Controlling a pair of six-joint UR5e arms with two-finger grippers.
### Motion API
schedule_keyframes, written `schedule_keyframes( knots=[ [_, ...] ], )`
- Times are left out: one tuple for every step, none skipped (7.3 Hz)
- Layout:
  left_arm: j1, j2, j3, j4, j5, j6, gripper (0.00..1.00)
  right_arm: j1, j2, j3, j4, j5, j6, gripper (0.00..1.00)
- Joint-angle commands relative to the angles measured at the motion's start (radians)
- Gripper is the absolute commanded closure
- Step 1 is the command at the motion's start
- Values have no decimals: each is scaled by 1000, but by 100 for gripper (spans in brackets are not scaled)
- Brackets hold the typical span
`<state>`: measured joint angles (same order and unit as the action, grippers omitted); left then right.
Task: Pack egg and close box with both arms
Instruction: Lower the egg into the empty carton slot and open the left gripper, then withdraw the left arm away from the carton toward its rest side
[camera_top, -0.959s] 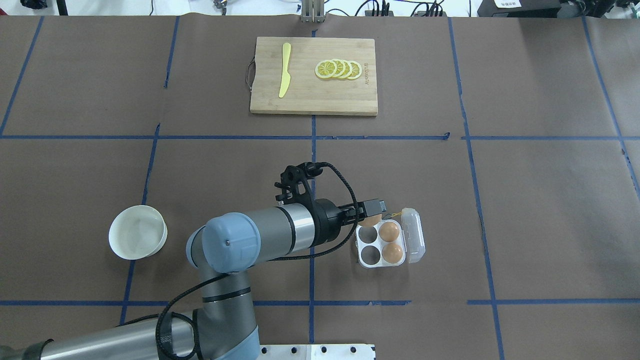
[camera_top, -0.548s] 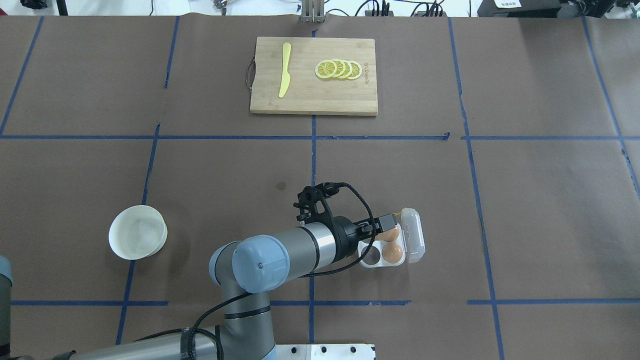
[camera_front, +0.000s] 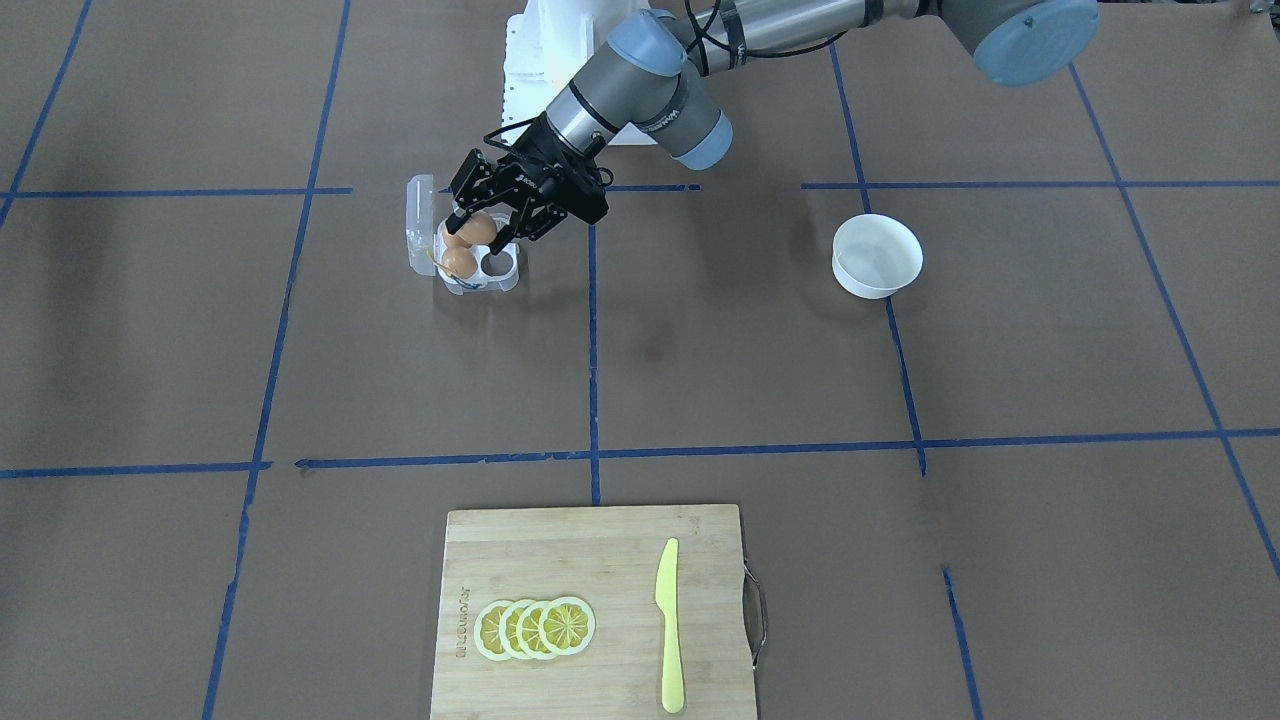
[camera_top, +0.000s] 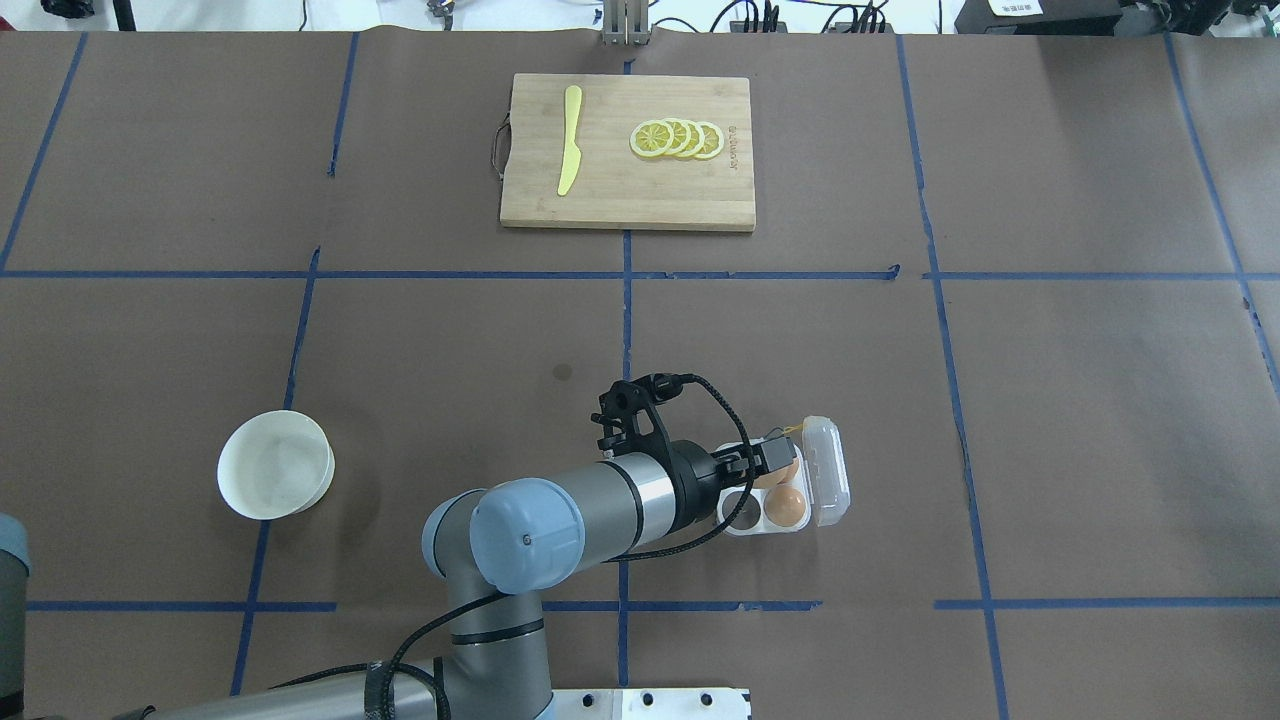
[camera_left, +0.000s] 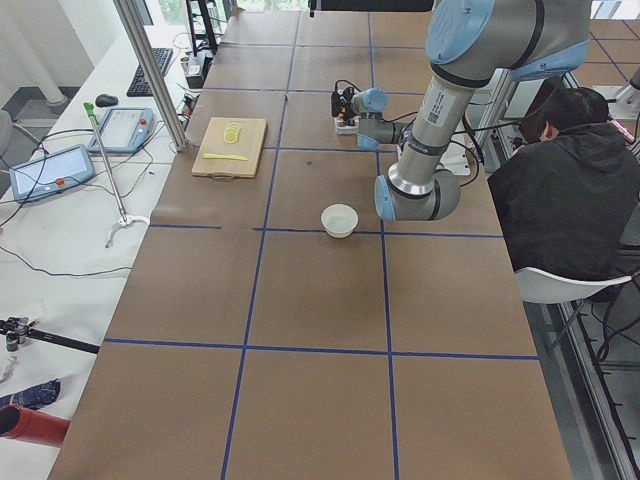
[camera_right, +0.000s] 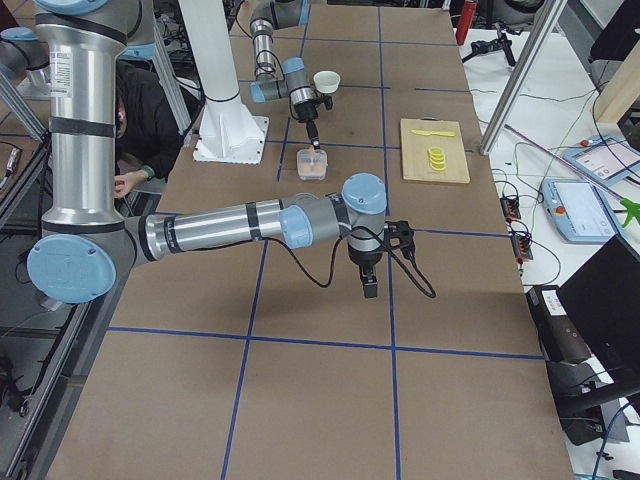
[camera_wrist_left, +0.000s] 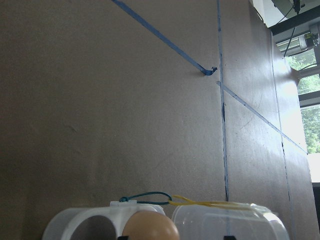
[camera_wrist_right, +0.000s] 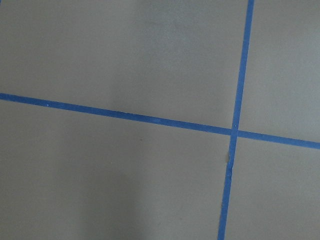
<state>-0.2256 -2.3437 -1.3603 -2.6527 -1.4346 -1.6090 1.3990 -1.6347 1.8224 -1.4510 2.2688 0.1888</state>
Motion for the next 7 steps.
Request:
schedule_keyframes(
  knots=[
    [0, 3, -6, 0, -4, 33, 0, 0, -2, 0, 1, 0, 0, 0],
    [0, 4, -8, 0, -7, 38, 0, 0, -2, 0, 1, 0, 0, 0],
    [-1, 10, -25, 0, -7, 53, 0, 0, -2, 0, 1, 2, 0, 0],
    [-1, 10, -48, 4, -9, 61, 0, 0, -2, 0, 1, 2, 0, 0],
    [-4, 20, -72, 10, -23, 63, 0, 0, -2, 0, 1, 0, 0, 0],
    [-27, 38, -123, 64, -106, 86, 0, 0, -4, 2, 1, 2, 0, 0],
    [-59, 72, -226, 202, -180, 130, 0, 0, -4, -2, 0, 3, 3, 0]
  ],
)
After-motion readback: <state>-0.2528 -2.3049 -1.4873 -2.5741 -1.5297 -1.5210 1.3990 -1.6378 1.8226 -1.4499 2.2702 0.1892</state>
